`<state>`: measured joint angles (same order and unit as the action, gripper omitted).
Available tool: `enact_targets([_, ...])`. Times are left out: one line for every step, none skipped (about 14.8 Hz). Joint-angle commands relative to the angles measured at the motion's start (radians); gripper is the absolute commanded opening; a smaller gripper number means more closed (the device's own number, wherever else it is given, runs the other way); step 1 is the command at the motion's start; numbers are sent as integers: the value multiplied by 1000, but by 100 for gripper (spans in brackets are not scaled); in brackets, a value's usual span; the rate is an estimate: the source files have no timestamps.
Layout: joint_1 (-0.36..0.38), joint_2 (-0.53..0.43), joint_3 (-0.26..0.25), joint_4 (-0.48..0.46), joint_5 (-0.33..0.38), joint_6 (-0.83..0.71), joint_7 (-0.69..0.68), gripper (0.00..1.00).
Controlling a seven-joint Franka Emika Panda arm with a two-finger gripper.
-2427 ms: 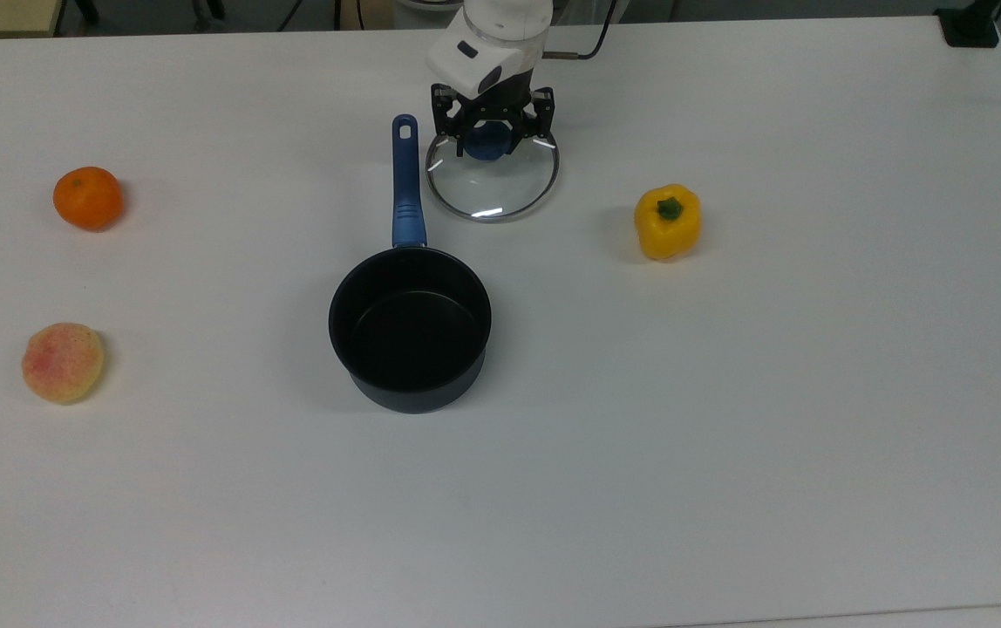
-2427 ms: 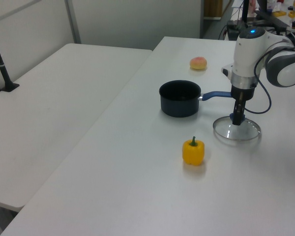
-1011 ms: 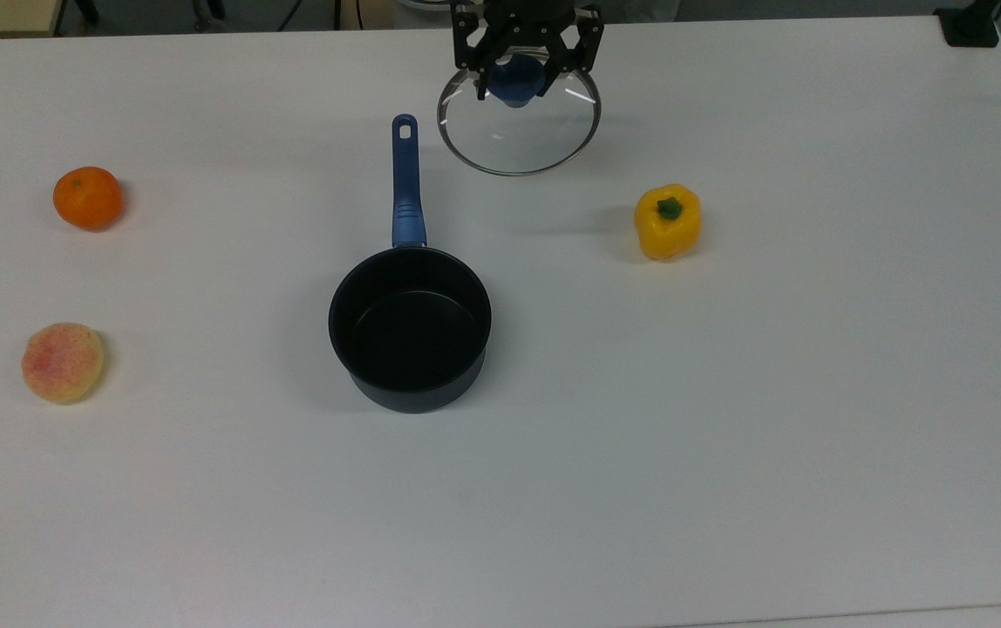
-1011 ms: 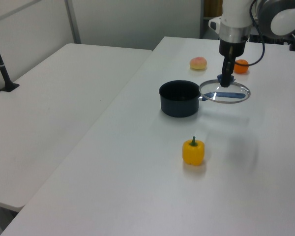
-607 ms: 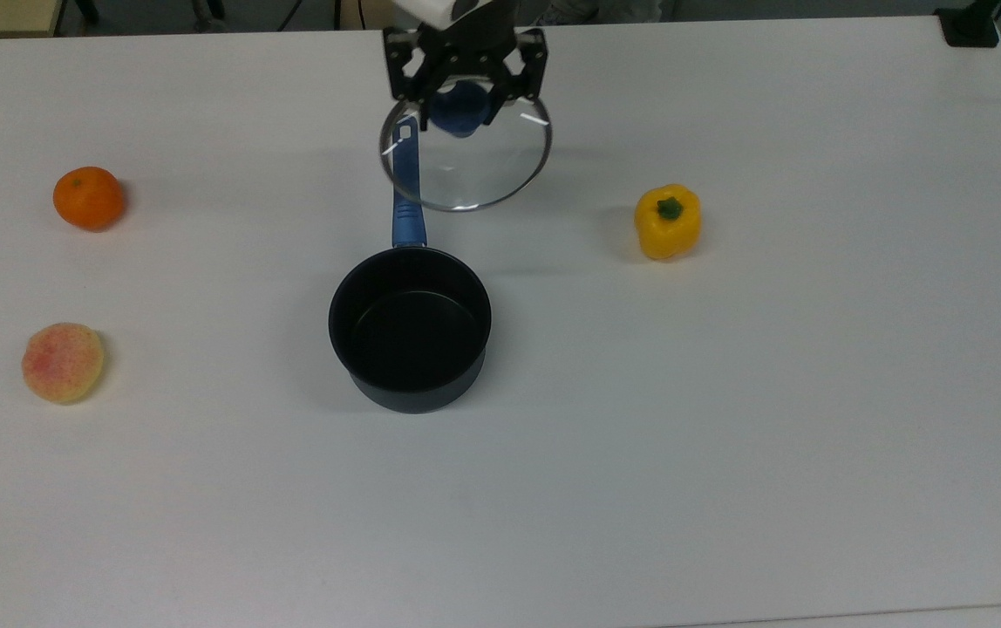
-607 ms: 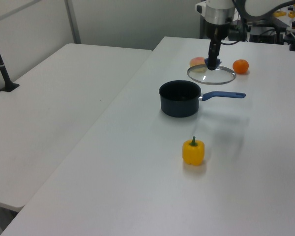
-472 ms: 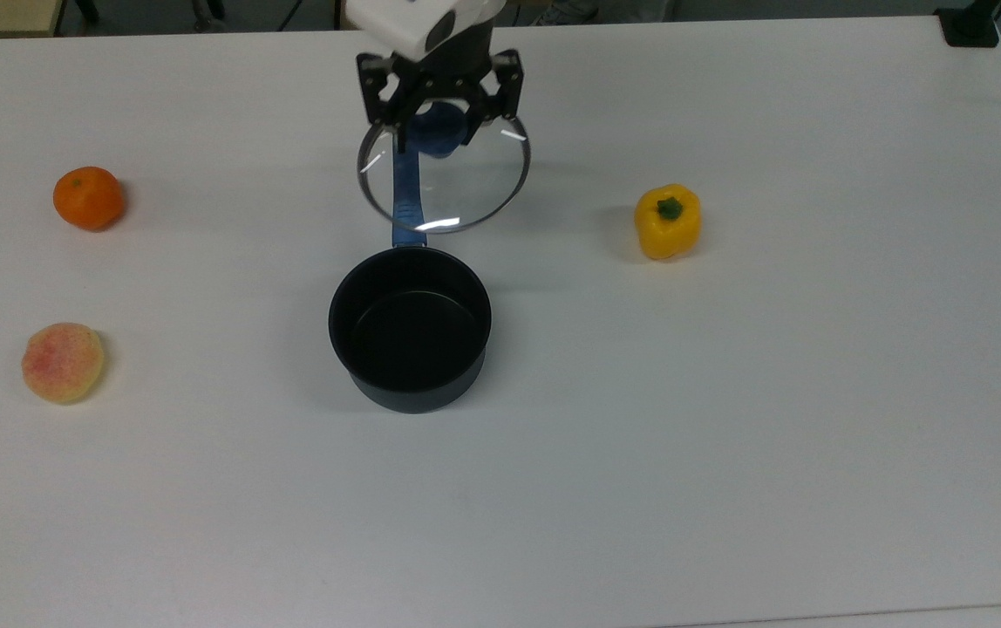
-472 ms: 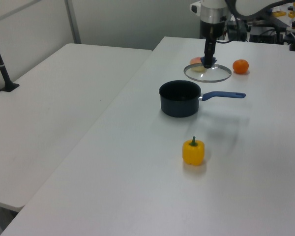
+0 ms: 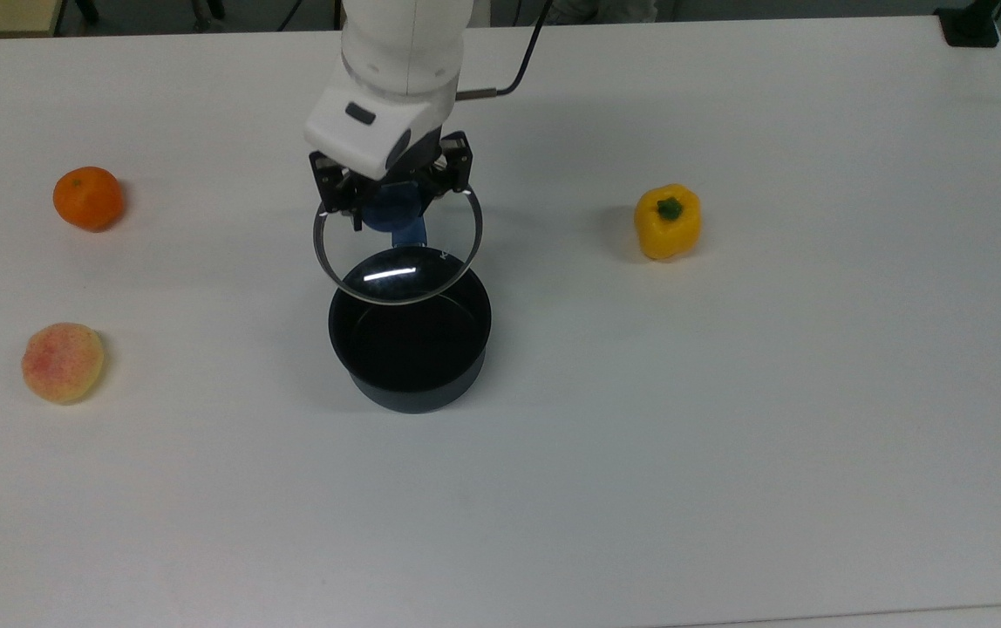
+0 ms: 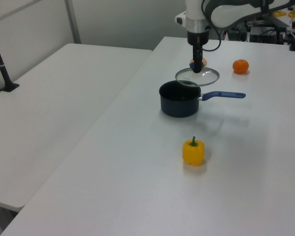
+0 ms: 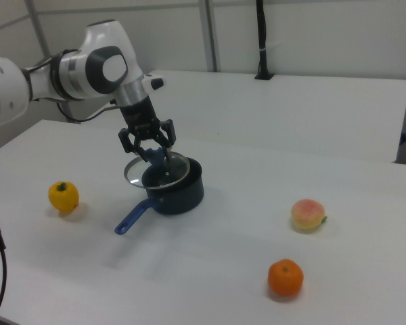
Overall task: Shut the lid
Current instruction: 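Carry the glass lid over the dark blue saucepan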
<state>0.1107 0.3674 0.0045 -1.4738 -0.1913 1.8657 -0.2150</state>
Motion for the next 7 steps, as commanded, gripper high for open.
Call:
enact_targets([17,56,-12,56,-25,36,-32,25])
enact_targets([17,64,-12,56,-25,62,-34,25])
enact_targets([20,74,-12,56,-26,84,-32,25])
enact_targets([27,85,-12,58,-31,93,-30,25])
enact_targets([30,97,-14,58,-39,105,-27,25])
enact_targets([30,100,-12,59,-42,124,-24,25])
enact_targets([30,102,-12,58,-43,134,-26,25])
